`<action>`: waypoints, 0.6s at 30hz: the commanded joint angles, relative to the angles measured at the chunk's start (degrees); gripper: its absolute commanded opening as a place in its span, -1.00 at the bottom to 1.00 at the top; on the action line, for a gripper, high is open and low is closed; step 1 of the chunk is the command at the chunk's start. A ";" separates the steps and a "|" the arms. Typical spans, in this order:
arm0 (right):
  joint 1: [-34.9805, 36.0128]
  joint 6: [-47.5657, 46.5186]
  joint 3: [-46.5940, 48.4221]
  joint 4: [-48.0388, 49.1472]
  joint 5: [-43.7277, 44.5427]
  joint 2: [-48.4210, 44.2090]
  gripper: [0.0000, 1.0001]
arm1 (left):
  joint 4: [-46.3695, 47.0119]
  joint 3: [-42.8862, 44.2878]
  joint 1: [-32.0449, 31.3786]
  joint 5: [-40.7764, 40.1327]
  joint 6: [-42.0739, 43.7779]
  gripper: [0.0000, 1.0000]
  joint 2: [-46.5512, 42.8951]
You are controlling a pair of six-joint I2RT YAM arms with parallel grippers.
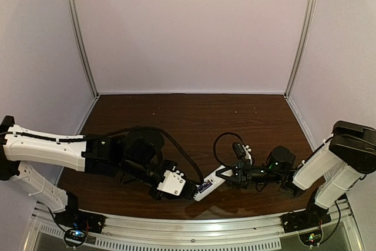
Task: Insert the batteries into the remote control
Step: Load the battery into the battery compartment.
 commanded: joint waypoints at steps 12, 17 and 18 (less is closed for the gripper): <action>1.23 -1.01 2.11 3.75 -2.07 -0.93 -1.00 | 1.00 3.00 -0.14 -1.08 4.64 -0.52 5.15; 1.59 -1.11 2.22 3.77 -1.79 -0.91 -1.00 | 1.05 3.33 -0.11 -1.20 4.37 -0.58 6.04; 1.69 -1.12 2.22 3.67 -1.71 -0.93 -1.00 | 1.13 3.37 -0.09 -1.30 4.32 -0.59 6.11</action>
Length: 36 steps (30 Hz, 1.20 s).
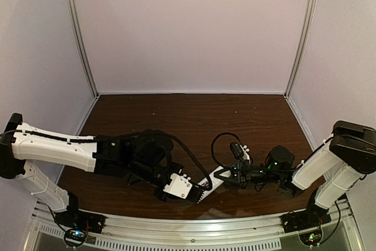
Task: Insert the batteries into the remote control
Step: Load the battery into the battery compartment.
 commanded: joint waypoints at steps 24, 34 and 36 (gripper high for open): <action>1.88 -1.62 2.15 2.60 0.01 -1.38 -1.00 | -0.27 2.25 -0.04 -4.00 -0.22 -0.82 4.37; 2.21 -1.24 2.51 2.42 0.27 -2.08 -1.00 | -2.39 4.20 -0.05 -5.54 -1.30 -0.85 7.77; 2.32 -1.05 2.51 2.75 0.23 -2.17 -1.00 | -3.06 4.77 -0.05 -6.03 -1.52 -0.86 8.65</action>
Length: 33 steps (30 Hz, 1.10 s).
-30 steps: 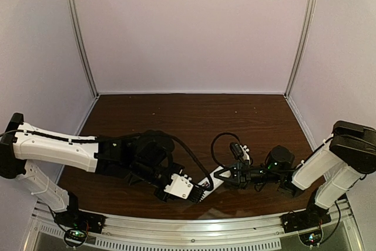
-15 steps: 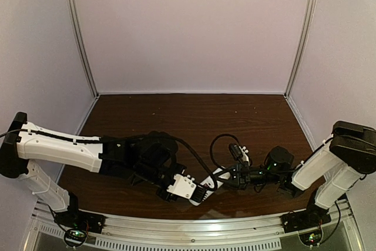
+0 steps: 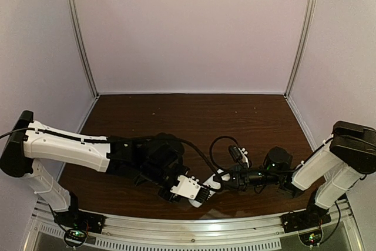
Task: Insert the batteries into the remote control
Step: Load the battery into the battery compartment.
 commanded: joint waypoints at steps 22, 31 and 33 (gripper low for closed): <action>1.45 1.55 2.14 7.42 0.11 -2.61 -1.00 | -6.80 6.20 -0.03 -4.56 -1.67 -0.76 8.32; 1.45 1.58 3.05 6.82 -0.05 -3.26 -1.00 | -10.40 8.45 -0.02 -3.54 -0.94 -0.83 10.78; 1.37 1.44 3.19 6.39 -0.12 -3.54 -1.00 | -10.64 8.58 -0.03 -3.75 -1.25 -0.81 11.17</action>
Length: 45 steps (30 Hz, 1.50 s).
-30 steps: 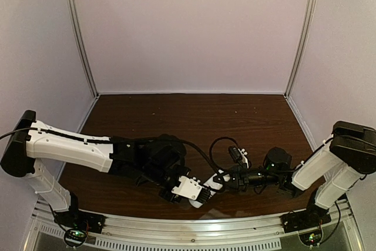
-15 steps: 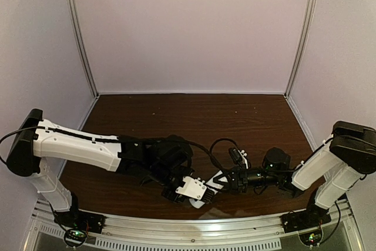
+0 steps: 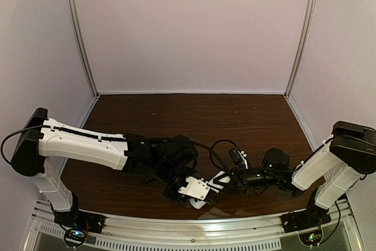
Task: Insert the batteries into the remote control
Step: Load the battery into the battery compartment, then adjust the battery cover at the center of the board.
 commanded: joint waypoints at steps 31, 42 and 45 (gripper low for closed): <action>-6.43 -7.35 1.29 -5.34 -0.79 -10.30 -1.00 | 18.22 -14.40 0.45 -12.42 -16.96 0.39 -25.73; -10.64 -17.40 3.60 -22.94 -2.24 -20.53 -1.00 | 15.13 -26.60 7.38 -15.42 -37.81 0.90 -33.87; -11.17 -17.94 3.51 -24.09 -2.42 -21.75 -1.00 | 14.82 -27.58 8.40 -16.25 -46.23 0.80 -33.14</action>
